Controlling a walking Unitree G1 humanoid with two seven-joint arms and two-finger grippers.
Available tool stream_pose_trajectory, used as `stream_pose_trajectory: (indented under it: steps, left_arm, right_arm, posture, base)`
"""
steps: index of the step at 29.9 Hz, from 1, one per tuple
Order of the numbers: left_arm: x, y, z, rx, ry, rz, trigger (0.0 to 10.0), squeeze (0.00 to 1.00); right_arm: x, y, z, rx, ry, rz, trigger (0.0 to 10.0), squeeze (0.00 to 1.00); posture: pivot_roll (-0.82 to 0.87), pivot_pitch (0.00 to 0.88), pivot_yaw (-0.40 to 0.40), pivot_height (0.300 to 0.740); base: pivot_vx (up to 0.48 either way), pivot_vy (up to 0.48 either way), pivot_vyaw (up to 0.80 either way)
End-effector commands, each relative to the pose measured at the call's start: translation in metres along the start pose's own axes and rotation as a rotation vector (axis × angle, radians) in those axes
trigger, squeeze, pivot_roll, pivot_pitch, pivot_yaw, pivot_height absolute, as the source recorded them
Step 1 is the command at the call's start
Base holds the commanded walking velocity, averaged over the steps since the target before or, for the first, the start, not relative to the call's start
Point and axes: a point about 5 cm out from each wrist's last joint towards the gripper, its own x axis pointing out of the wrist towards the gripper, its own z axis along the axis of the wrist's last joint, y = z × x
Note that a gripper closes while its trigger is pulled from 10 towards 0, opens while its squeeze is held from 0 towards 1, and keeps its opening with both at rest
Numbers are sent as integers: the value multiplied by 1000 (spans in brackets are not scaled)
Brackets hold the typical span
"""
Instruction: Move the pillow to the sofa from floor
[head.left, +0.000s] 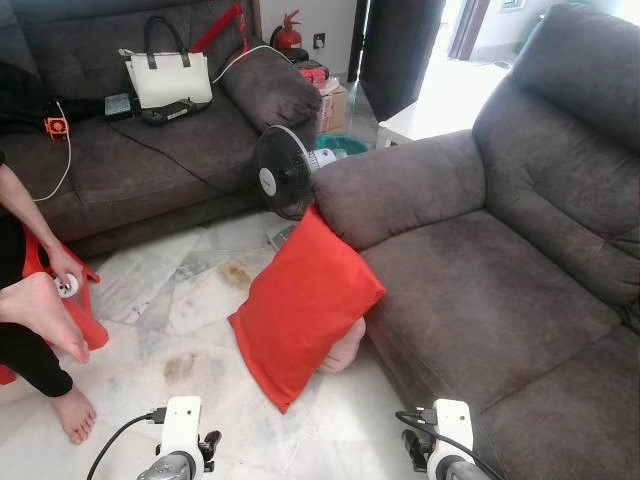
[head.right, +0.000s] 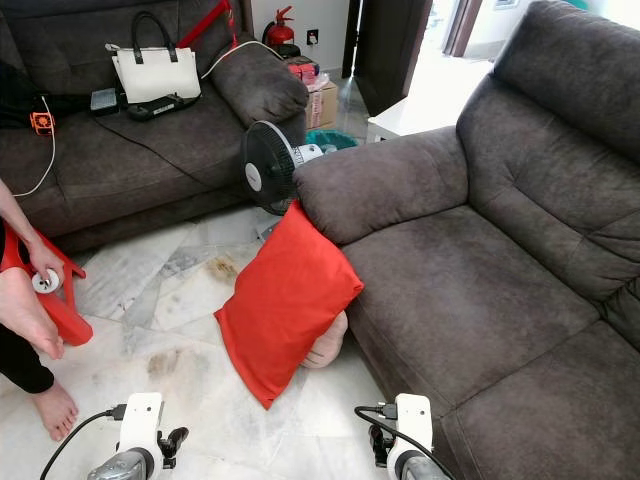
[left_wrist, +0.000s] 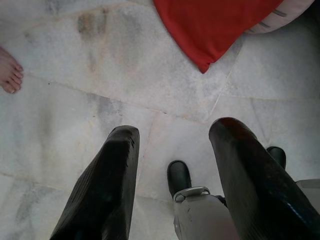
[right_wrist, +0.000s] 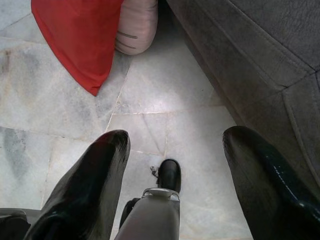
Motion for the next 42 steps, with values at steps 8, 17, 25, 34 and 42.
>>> stream_pose_trajectory:
  steps: [8, 17, 25, 34, 42]
  left_arm:
    - [-1, 0, -6, -5, 20, 3, 10000, 0]
    - [-1, 0, -6, -28, 13, 5, 10000, 0]
    - [-1, 0, -6, -32, 14, 3, 10000, 0]
    - [-1, 0, -6, -33, 14, 3, 10000, 0]
    - [-1, 0, -5, -34, 15, -4, 10000, 0]
  right_arm:
    - [-1, -3, -1, -6, 2, -8, 10000, 0]
    - [-1, -1, 0, 51, -29, 0, 10000, 0]
    - [-1, -1, 1, 52, -30, 1, 10000, 0]
    - [-1, -1, 1, 53, -31, 1, 10000, 0]
    - [-1, -1, 1, 58, -33, 0, 10000, 0]
  posture:
    - [102, 50, -28, 740]
    - [94, 51, -25, 740]
    - [93, 56, -24, 740]
    - [93, 56, -24, 740]
    - [95, 60, -23, 740]
  base:
    - [0, 0, 0]
    - [0, 0, 0]
    - [0, 0, 0]
    - [0, 0, 0]
    - [0, 0, 0]
